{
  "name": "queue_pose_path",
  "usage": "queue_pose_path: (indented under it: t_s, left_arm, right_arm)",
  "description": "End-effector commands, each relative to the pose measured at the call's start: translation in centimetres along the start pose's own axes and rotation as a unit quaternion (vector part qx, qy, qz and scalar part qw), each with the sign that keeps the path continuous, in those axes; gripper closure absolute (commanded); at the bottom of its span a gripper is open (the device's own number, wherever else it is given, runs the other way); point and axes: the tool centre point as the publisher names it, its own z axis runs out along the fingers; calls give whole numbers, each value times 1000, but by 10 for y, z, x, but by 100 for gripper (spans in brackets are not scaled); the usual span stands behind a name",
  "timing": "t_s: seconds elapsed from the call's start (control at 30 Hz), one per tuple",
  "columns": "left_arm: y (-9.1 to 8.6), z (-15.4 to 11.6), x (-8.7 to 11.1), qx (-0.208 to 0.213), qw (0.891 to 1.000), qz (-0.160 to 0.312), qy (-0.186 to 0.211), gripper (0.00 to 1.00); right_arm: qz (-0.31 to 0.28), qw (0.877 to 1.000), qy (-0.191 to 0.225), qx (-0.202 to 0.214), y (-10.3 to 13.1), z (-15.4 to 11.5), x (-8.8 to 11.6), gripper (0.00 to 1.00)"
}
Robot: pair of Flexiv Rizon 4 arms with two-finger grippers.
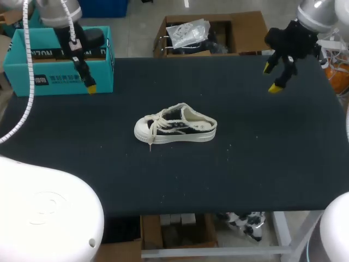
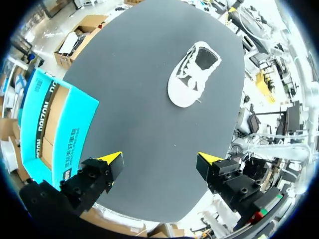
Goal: Open the shoe tongue, take the insole out of the shoe, put the insole back into the shoe, and pack the shoe into the shoebox
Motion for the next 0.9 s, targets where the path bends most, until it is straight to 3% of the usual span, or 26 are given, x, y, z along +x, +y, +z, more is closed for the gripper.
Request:
queue_pose_path:
  t_s: [0.03, 0.2, 0.23, 0.7, 0.77, 0.9]
  left_arm:
    - [1, 12, 1, 21, 995, -93, 24, 0]
    - [-2, 22, 4, -12, 991, -132, 9, 0]
    - [-2, 22, 5, -37, 990, -134, -8, 0]
    - [-2, 22, 5, -37, 990, -134, -8, 0]
    - [-9, 20, 15, -18, 987, -158, 8, 0]
    - [-28, 23, 31, -10, 963, -266, 33, 0]
  right_arm:
    - [1, 999, -25, -33, 6, 34, 9, 0]
    - [30, 995, -5, -100, 21, 58, 15, 0]
    - [30, 995, -5, -100, 21, 58, 15, 0]
    - [30, 995, -5, -100, 21, 58, 15, 0]
    - [35, 992, -13, -120, 22, 62, 15, 0]
    - [39, 987, -19, -154, 37, 87, 22, 0]
